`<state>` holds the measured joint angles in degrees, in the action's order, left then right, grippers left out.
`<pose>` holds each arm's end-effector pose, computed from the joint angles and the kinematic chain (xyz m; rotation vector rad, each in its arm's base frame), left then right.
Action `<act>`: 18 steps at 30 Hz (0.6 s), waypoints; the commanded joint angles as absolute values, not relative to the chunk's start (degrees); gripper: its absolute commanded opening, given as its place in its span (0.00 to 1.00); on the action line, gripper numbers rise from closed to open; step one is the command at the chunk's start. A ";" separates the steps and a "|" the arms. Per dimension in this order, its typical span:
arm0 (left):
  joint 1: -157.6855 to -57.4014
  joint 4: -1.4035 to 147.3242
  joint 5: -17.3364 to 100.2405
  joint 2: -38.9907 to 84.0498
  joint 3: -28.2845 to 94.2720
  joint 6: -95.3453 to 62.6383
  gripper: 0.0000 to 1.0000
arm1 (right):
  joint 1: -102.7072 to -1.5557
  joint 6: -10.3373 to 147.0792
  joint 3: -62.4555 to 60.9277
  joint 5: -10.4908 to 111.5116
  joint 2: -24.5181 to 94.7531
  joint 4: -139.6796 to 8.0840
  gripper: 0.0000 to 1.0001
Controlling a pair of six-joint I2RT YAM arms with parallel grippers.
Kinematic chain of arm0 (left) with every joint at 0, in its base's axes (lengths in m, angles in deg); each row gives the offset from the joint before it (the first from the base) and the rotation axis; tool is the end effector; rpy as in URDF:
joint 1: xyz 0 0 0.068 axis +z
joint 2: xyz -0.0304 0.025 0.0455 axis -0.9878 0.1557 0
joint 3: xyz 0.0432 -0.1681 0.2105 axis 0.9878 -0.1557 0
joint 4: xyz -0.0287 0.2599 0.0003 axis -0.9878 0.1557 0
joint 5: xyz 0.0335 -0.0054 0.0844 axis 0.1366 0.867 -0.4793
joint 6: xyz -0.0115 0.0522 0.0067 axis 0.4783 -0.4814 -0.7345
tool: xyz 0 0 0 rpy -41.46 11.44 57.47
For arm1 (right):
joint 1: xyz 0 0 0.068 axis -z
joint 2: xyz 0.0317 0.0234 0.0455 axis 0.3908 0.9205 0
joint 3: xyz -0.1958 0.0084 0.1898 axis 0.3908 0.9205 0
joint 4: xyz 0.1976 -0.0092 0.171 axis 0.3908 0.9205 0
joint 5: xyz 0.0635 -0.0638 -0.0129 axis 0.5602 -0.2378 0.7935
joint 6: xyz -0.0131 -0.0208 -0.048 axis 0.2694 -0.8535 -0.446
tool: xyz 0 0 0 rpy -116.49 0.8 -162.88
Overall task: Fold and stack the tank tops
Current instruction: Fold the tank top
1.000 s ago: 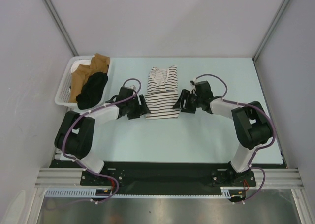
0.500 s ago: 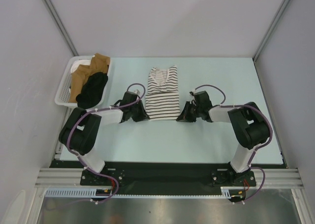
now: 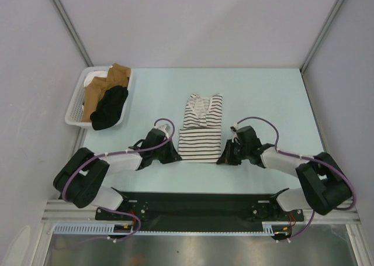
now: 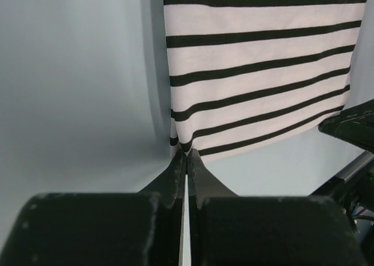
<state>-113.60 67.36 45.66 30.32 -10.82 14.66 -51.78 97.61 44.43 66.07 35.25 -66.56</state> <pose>0.2090 -0.1426 0.1303 -0.1141 2.5506 -0.8315 0.2115 0.1321 0.1401 -0.0256 2.6170 0.9531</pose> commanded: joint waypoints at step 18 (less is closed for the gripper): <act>-120.86 97.29 40.67 11.63 -3.59 16.90 0.00 | -55.70 96.54 37.53 57.81 10.45 -39.15 0.00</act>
<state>-121.12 89.50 43.76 11.18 -7.73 19.42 -55.98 98.77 43.01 61.11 9.94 -43.80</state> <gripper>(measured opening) 0.009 0.009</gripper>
